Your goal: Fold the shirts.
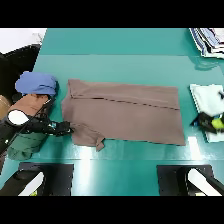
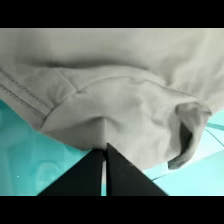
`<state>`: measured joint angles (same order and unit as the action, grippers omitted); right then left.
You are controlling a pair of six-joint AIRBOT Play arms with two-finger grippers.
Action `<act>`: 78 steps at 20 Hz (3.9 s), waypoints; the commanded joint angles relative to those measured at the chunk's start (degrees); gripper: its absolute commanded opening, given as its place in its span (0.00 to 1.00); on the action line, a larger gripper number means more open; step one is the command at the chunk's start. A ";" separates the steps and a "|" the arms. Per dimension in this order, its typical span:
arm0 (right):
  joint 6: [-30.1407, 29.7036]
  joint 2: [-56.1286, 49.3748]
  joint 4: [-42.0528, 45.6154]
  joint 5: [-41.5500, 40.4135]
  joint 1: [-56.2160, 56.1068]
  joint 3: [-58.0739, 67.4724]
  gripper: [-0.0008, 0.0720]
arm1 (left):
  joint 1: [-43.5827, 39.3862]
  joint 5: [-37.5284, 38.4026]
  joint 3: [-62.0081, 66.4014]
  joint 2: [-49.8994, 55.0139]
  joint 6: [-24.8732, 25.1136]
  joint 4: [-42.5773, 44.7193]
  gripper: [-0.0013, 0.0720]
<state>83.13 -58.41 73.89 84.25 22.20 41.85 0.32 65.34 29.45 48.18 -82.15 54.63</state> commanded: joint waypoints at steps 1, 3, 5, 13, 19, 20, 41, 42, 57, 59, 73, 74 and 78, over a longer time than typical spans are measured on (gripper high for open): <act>-2.25 1.01 -2.78 -1.97 6.78 -13.92 0.70 | 0.02 0.83 1.38 -0.46 0.13 0.52 0.04; -2.32 1.01 -5.88 -5.92 6.64 -17.00 0.63 | 0.02 0.66 1.38 -0.46 0.13 0.70 0.05; -2.56 1.01 -7.69 -8.79 5.09 -17.68 0.60 | 0.02 0.22 1.38 -0.46 0.13 0.74 0.05; -2.62 1.38 -5.86 -6.58 -6.08 -8.52 0.03 | 0.02 7.54 5.33 -1.20 -1.57 11.82 0.04; -1.97 13.81 5.75 5.49 -9.84 -3.50 0.03 | 0.02 23.58 5.99 -17.18 -7.28 10.25 0.04; -1.95 15.91 5.70 6.67 -9.29 -2.21 0.03 | 0.02 25.86 6.95 -17.79 -8.00 8.72 0.04; -3.96 -30.88 -7.93 -10.71 -22.71 36.65 0.45 | 0.04 -13.73 29.16 26.38 3.48 10.75 0.77; -5.55 -31.12 -10.97 -10.05 -21.75 37.20 0.46 | 0.04 -12.20 29.88 26.38 2.51 10.88 0.75; -17.22 -36.26 -28.30 -7.54 -7.63 20.59 0.70 | -6.69 -5.20 34.69 25.75 4.04 -2.16 0.05; -17.27 -37.92 -28.28 -8.26 -11.19 22.34 0.42 | -10.03 -8.09 34.69 25.90 1.88 -2.19 0.05; -7.21 -20.22 -30.93 -2.89 -28.04 48.02 0.03 | -30.14 -12.48 51.01 52.22 -3.45 -3.04 0.04; -6.51 -20.24 -30.93 -2.38 -30.01 49.92 0.03 | -30.71 -12.87 51.93 53.07 -3.45 -3.26 0.04; -5.66 -20.28 -30.97 -2.62 -37.79 53.86 0.03 | -31.15 -14.45 52.81 54.21 -4.31 -3.96 0.04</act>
<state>75.88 -79.26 43.00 81.78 -10.50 92.27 -30.04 51.88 81.01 100.86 -85.67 51.07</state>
